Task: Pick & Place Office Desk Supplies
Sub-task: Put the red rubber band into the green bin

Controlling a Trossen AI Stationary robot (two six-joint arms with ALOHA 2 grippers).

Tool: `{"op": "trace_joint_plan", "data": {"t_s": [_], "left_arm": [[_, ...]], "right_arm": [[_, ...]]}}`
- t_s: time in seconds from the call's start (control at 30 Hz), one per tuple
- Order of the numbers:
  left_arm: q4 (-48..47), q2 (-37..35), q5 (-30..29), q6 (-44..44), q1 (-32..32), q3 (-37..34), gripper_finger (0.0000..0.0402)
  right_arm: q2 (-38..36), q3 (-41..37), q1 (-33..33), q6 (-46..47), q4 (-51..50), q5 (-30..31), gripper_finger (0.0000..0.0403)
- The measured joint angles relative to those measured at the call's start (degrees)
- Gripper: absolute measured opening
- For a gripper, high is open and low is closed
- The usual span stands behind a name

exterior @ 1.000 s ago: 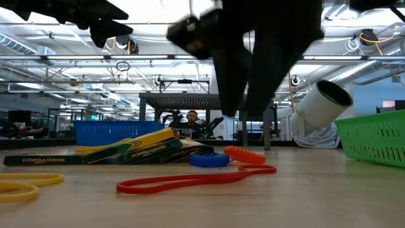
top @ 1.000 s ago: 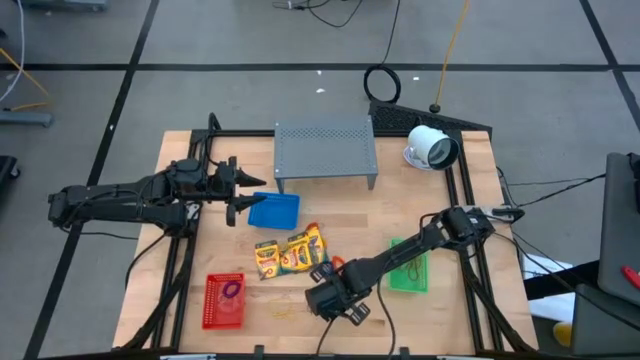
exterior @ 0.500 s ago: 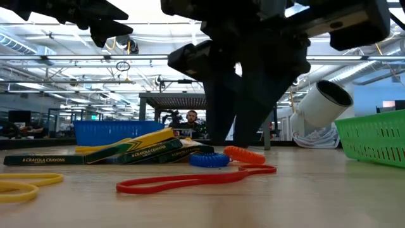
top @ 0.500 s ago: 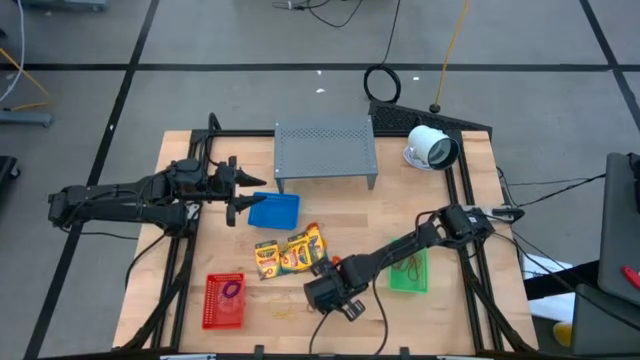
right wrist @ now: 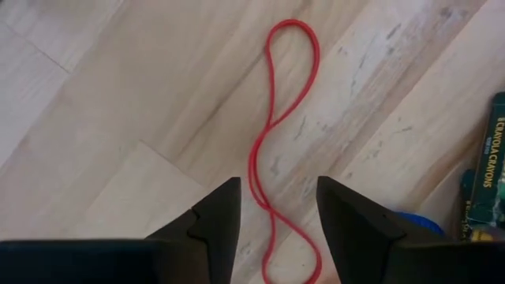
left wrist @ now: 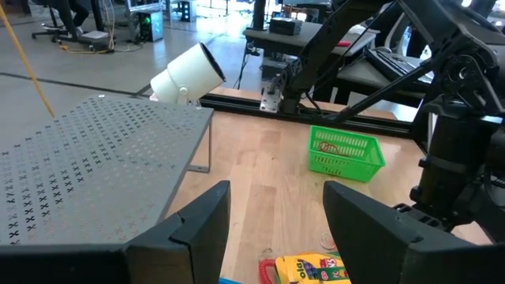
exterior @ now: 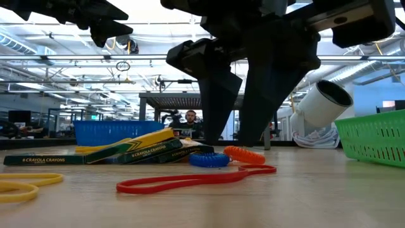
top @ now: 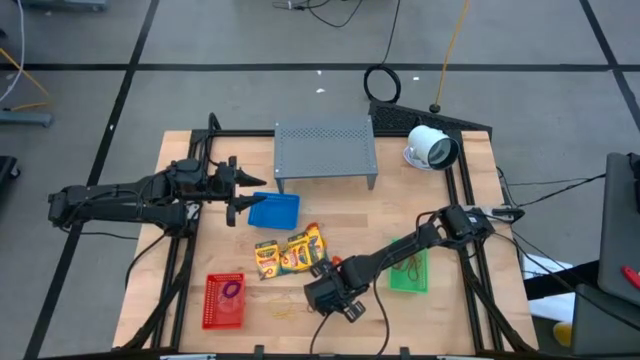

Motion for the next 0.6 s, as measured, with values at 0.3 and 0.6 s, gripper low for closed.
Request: {"op": "trace_joint_plan", "data": {"t_s": [0.3,0.6], "left_arm": [[0.0,0.0,0.0,0.0,0.0,0.0,0.0214],[0.0,0.0,0.0,0.0,0.0,0.0,0.0214]], "right_arm": [[0.0,-0.4,0.7,-0.2,0.5,-0.1,0.0161],[-0.1,-6.8,0.7,-1.3,7.4,0.0,0.0159]]}}
